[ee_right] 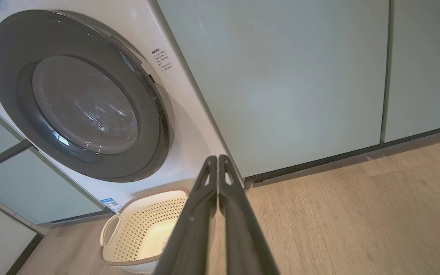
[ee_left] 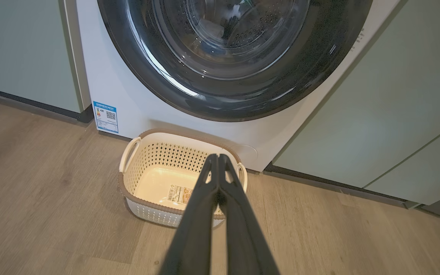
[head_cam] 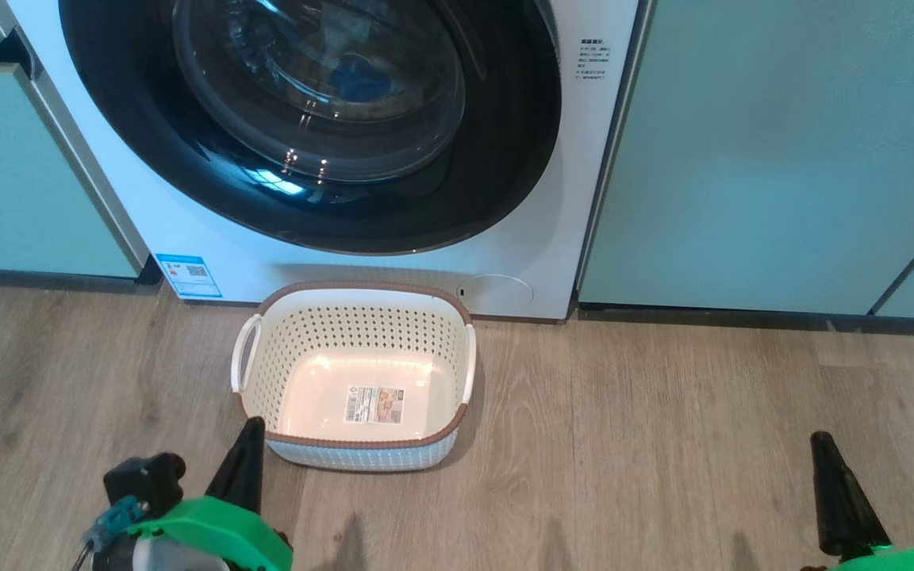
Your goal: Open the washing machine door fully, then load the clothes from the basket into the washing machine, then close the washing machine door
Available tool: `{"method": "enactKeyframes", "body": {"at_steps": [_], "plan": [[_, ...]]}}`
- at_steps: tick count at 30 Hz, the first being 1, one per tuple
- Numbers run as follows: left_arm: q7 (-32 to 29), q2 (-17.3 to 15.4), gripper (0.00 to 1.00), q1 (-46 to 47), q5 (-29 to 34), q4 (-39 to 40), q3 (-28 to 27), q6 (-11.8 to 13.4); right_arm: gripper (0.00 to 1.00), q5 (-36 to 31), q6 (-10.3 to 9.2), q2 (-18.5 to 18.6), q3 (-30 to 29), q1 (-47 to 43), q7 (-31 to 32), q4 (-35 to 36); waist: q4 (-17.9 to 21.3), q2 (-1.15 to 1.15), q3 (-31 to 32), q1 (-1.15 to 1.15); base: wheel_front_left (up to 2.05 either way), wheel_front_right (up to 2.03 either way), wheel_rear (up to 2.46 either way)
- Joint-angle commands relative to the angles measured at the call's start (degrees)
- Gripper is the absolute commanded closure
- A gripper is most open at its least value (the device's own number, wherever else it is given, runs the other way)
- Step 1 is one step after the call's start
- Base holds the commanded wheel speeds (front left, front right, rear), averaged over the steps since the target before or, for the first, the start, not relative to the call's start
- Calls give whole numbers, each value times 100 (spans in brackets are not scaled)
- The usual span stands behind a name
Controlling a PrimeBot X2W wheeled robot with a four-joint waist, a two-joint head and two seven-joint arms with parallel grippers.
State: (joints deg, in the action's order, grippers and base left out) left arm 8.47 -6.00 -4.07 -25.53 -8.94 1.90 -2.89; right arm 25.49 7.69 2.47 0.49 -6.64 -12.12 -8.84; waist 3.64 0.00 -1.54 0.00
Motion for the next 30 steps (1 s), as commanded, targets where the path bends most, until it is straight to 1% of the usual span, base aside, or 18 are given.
{"method": "enactKeyframes", "body": {"at_steps": [1,30], "plan": [[-28,-18,100,288,-124,140,-119,-28,100,148,-4,97,-8,272,30,145,-3,0,1,0,0,0,0],[-418,70,100,484,-1874,-33,-310,-143,100,1989,-8,166,-77,533,426,-25,-99,0,37,0,0,0,0]]}}
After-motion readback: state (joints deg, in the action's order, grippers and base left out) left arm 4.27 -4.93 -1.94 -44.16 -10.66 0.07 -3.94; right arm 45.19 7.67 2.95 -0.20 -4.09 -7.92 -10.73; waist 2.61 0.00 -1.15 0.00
